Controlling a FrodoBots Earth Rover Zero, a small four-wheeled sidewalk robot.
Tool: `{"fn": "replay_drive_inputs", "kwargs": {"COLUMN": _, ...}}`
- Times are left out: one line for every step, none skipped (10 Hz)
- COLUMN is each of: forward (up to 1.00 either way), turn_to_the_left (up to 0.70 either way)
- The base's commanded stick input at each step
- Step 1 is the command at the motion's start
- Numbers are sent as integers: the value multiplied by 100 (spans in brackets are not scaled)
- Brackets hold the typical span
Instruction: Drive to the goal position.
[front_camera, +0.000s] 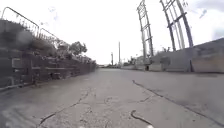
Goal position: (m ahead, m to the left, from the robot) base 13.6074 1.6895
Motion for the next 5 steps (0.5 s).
{"fn": "replay_drive_inputs", "kwargs": {"forward": 70, "turn_to_the_left": 0}}
{"fn": "replay_drive_inputs", "kwargs": {"forward": 70, "turn_to_the_left": 0}}
{"fn": "replay_drive_inputs", "kwargs": {"forward": 70, "turn_to_the_left": 0}}
{"fn": "replay_drive_inputs", "kwargs": {"forward": 70, "turn_to_the_left": 0}}
{"fn": "replay_drive_inputs", "kwargs": {"forward": 70, "turn_to_the_left": 0}}
